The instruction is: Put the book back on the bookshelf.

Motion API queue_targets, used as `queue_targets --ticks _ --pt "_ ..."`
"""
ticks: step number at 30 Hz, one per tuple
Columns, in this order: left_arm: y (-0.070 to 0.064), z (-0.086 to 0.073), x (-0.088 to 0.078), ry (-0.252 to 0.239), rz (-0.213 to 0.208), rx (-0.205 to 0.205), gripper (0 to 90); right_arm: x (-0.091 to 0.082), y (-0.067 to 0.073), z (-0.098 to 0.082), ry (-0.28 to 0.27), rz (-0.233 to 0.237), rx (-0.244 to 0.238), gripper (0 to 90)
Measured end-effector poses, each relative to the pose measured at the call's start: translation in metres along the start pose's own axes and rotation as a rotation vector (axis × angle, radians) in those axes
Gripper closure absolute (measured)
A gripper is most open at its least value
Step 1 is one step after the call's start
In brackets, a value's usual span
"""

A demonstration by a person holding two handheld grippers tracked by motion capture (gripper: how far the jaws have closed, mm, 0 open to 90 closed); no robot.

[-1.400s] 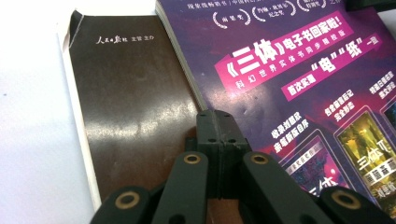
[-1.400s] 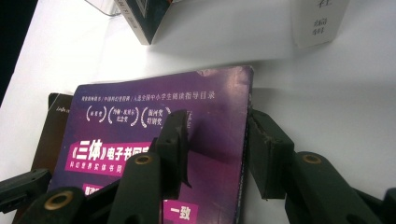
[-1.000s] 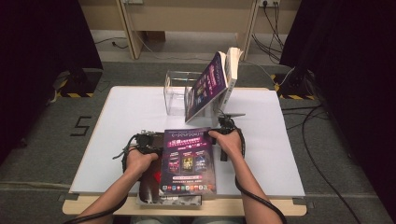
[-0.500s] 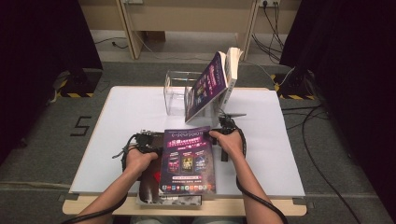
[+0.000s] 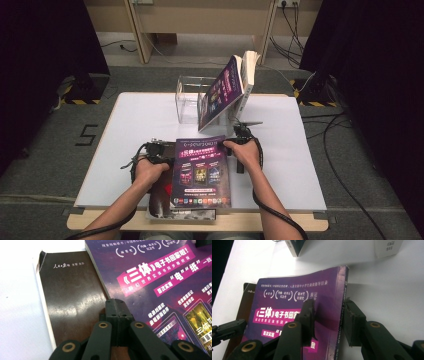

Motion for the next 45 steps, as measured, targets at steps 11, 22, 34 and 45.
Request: queue_targets --ticks 11,22,34,45 --pt "0.002 0.002 0.001 -0.003 0.01 0.003 89.8 -0.002 0.001 0.0 -0.023 0.002 -0.018 69.4" --pt "0.004 0.003 0.001 -0.008 0.022 0.007 89.8 -0.015 0.012 0.006 -0.028 0.061 -0.046 80.9" --pt "0.009 0.0 -0.003 -0.052 -0.033 -0.013 87.2 -0.019 0.016 0.004 -0.038 0.03 -0.055 82.8" --pt "0.009 -0.004 -0.023 -0.133 -0.073 -0.015 81.9 -0.027 0.021 -0.001 -0.14 0.095 0.002 84.6"
Point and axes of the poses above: each handheld gripper's, and its own axes: x roughly forward along the jaws, z roughly out of its top, y roughly to its left, the point moved 7 cm from there along x, roughly forward along the jaws, and after that the axes turned 15 degrees about -z, right-handed, at the moved point
